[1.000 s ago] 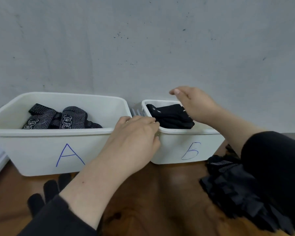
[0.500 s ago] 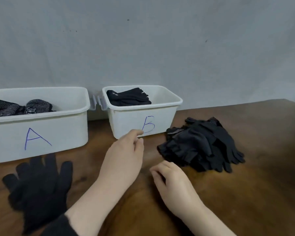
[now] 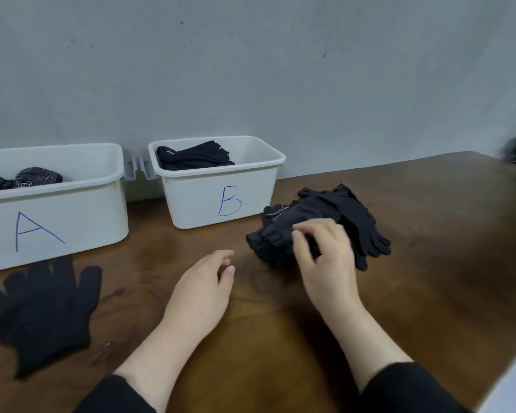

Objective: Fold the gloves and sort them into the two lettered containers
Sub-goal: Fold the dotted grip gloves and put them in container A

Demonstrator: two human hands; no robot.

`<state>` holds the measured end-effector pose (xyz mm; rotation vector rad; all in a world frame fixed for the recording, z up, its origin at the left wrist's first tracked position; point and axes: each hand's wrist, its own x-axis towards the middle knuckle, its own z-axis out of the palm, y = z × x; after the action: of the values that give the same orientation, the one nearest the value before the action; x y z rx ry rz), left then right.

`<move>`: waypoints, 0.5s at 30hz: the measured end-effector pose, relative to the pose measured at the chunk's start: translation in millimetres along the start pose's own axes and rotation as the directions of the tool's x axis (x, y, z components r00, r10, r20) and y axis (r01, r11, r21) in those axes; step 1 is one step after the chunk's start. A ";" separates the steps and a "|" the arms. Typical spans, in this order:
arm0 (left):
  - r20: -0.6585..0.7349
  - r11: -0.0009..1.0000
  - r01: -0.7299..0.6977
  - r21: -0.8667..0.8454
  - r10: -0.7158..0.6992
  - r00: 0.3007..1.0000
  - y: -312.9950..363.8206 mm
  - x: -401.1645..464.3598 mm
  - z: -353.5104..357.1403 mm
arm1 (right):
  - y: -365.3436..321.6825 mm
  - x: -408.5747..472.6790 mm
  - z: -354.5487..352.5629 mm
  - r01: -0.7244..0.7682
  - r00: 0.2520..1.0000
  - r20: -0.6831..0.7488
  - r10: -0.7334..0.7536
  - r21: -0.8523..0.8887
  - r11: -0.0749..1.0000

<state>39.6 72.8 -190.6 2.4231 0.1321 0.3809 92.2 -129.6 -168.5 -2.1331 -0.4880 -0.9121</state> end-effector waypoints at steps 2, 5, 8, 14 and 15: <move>0.017 1.000 -0.023 0.014 0.023 1.000 0.9 -0.6 1.0 | 14.8 9.9 -5.9 -0.131 0.989 -0.080 0.127 -0.046 0.990; 0.020 0.999 -0.030 0.017 0.029 0.999 0.0 2.6 1.5 | 35.0 26.8 -6.2 -0.324 0.941 0.034 0.336 -0.190 0.927; 0.018 0.999 -0.027 0.019 0.027 0.999 -0.8 5.6 1.2 | 46.5 50.7 -8.2 -0.401 0.854 0.201 0.480 -0.334 0.853; 0.034 1.000 -0.026 -0.004 0.026 0.999 -3.7 7.8 0.8 | 48.7 79.6 -7.6 -0.335 0.807 0.289 0.515 -0.494 0.802; 0.035 1.000 -0.027 -0.007 0.027 0.999 -3.5 8.2 0.3 | 47.9 80.3 -7.5 -0.334 0.803 0.294 0.518 -0.498 0.800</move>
<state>47.6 76.9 -191.1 2.4264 0.0829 0.3497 170.9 -162.1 -129.3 -2.7042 0.0361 -0.2974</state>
